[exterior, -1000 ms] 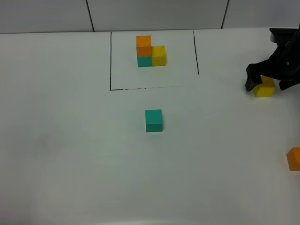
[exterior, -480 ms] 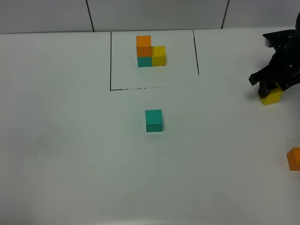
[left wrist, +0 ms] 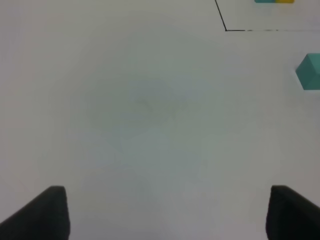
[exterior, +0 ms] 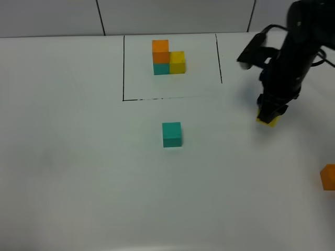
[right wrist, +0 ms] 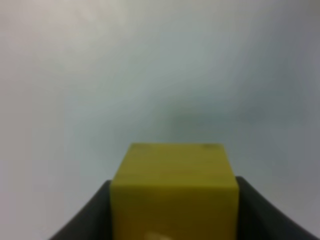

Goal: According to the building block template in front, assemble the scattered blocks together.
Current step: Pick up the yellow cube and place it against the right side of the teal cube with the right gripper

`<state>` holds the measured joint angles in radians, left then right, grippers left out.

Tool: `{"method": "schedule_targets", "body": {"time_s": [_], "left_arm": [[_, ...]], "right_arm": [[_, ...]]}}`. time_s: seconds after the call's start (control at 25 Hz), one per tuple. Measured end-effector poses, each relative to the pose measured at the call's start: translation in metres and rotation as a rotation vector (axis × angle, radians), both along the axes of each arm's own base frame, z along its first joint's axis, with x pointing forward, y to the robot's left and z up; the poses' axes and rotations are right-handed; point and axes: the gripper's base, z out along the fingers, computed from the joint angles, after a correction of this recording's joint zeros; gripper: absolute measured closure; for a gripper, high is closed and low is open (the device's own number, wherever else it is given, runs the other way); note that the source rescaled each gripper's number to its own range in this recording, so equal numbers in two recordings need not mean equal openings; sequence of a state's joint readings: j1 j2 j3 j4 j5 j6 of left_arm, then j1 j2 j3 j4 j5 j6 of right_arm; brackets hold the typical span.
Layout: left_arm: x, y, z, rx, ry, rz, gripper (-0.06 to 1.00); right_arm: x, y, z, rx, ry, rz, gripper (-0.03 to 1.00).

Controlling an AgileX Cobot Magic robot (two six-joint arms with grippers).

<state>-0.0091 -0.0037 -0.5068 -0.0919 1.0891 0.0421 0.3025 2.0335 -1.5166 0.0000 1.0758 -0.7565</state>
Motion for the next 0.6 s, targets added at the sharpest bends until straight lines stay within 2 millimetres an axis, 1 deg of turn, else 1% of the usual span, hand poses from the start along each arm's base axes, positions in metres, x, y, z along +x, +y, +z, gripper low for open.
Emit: {"method": "schedule_targets", "body": {"time_s": [0.04, 0.16, 0.32, 0.48, 0.6], "left_arm": [[0.0, 0.0, 0.0, 0.0, 0.0, 0.0, 0.12], [0.0, 0.0, 0.0, 0.0, 0.0, 0.0, 0.12], [0.0, 0.0, 0.0, 0.0, 0.0, 0.0, 0.12], [0.0, 0.0, 0.0, 0.0, 0.0, 0.0, 0.12], [0.0, 0.0, 0.0, 0.0, 0.0, 0.0, 0.12]], "right_arm": [[-0.005, 0.014, 0.0, -0.003, 0.007, 0.046, 0.96], [-0.018, 0.044, 0.0, -0.017, 0.004, 0.162, 0.96], [-0.028, 0.075, -0.005, -0.012, -0.026, 0.316, 0.96], [-0.033, 0.096, -0.009, 0.023, -0.067, 0.417, 0.96], [-0.032, 0.101, -0.011, 0.045, -0.095, 0.447, 0.96]]}}
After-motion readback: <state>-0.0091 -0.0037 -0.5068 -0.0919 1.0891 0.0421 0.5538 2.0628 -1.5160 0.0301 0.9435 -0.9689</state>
